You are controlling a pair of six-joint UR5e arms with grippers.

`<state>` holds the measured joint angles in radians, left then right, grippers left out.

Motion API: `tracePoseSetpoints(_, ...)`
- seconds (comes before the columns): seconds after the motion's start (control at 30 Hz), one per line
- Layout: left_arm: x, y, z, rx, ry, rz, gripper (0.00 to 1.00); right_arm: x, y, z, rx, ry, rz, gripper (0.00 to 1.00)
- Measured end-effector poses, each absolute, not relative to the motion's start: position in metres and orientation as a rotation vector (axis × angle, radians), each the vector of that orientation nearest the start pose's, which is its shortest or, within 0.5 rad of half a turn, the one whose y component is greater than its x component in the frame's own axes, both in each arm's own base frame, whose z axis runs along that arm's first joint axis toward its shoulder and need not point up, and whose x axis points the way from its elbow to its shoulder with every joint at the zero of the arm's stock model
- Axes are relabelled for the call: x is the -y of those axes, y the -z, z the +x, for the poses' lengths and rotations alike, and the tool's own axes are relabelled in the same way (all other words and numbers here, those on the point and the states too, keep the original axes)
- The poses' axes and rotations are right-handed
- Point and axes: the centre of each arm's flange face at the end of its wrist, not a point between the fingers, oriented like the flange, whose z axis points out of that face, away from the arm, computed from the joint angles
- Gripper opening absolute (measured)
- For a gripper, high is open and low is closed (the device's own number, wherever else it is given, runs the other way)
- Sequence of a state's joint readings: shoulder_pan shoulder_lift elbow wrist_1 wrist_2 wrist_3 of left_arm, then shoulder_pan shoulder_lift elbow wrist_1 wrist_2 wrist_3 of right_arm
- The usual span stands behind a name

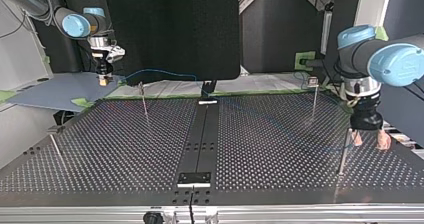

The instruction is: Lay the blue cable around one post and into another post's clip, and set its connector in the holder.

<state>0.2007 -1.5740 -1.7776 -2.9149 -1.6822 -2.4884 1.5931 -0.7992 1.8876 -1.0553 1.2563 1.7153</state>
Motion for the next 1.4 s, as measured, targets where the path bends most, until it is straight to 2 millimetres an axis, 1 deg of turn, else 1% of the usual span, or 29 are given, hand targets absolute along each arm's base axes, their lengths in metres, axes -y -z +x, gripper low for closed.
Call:
tracePoseSetpoints(0.2, 0.022, -0.409, 0.502, -1.276, 0.481, -0.892, 1.0, 0.566, -0.017, 0.178, 1.182, -1.544, 1.426, 0.0)
tracePoseSetpoints(0.23, 0.021, -0.41, 0.502, -1.275, 0.476, -0.89, 0.95, 0.566, -0.017, 0.178, 1.182, -1.544, 1.426, 0.0)
tracePoseSetpoints(0.27, 0.021, -0.41, 0.502, -1.273, 0.47, -0.891, 0.8, 0.566, -0.017, 0.179, 1.182, -1.545, 1.426, 0.0)
tracePoseSetpoints(0.3, 0.02, -0.41, 0.502, -1.271, 0.464, -0.893, 0.8, 0.566, -0.017, 0.179, 1.182, -1.545, 1.427, 0.0)
tracePoseSetpoints(0.33, 0.019, -0.41, 0.501, -1.267, 0.456, -0.897, 0.69, 0.565, -0.017, 0.179, 1.182, -1.545, 1.428, 0.0)
tracePoseSetpoints(0.37, 0.019, -0.411, 0.5, -1.265, 0.45, -0.901, 0.54, 0.565, -0.017, 0.179, 1.182, -1.545, 1.428, 0.0)
tracePoseSetpoints(0.4, 0.018, -0.411, 0.499, -1.262, 0.444, -0.904, 0.54, 0.565, -0.017, 0.18, 1.181, -1.546, 1.429, 0.0)
tracePoseSetpoints(0.43, 0.018, -0.413, 0.498, -1.256, 0.436, -0.907, 0.42, 0.565, -0.017, 0.18, 1.181, -1.546, 1.429, 0.0)
tracePoseSetpoints(0.47, 0.017, -0.415, 0.496, -1.252, 0.429, -0.908, 0.39, 0.565, -0.017, 0.18, 1.181, -1.546, 1.429, 0.0)
tracePoseSetpoints(0.53, 0.017, -0.418, 0.492, -1.241, 0.409, -0.907, 0.39, 0.565, -0.017, 0.18, 1.181, -1.547, 1.43, 0.0)
tracePoseSetpoints(0.57, 0.016, -0.419, 0.491, -1.237, 0.4, -0.906, 0.31, 0.565, -0.017, 0.181, 1.18, -1.547, 1.43, 0.0)
tracePoseSetpoints(0.6, 0.016, -0.421, 0.49, -1.233, 0.391, -0.905, 0.31, 0.566, -0.018, 0.181, 1.179, -1.548, 1.43, 0.0)
tracePoseSetpoints(0.67, 0.015, -0.423, 0.488, -1.223, 0.373, -0.902, 0.16, 0.566, -0.018, 0.182, 1.177, -1.549, 1.431, 0.0)
tracePoseSetpoints(0.7, 0.015, -0.424, 0.487, -1.218, 0.365, -0.902, 0.16, 0.566, -0.018, 0.183, 1.176, -1.55, 1.431, 0.0)
tracePoseSetpoints(0.73, 0.014, -0.424, 0.487, -1.214, 0.358, -0.9, 0.12, 0.566, -0.018, 0.183, 1.175, -1.551, 1.431, 0.0)
tracePoseSetpoints(0.83, 0.014, -0.426, 0.488, -1.206, 0.357, -0.886, 0.12, 0.566, -0.019, 0.185, 1.174, -1.552, 1.432, 0.0)
tracePoseSetpoints(0.87, 0.014, -0.427, 0.488, -1.204, 0.36, -0.881, 0.09, 0.566, -0.019, 0.185, 1.174, -1.553, 1.433, 0.0)
tracePoseSetpoints(1.4, 0.023, -0.437, 0.503, -1.182, 0.457, -0.751, 0.09, 0.564, -0.019, 0.19, 1.166, -1.561, 1.438, 0.0)
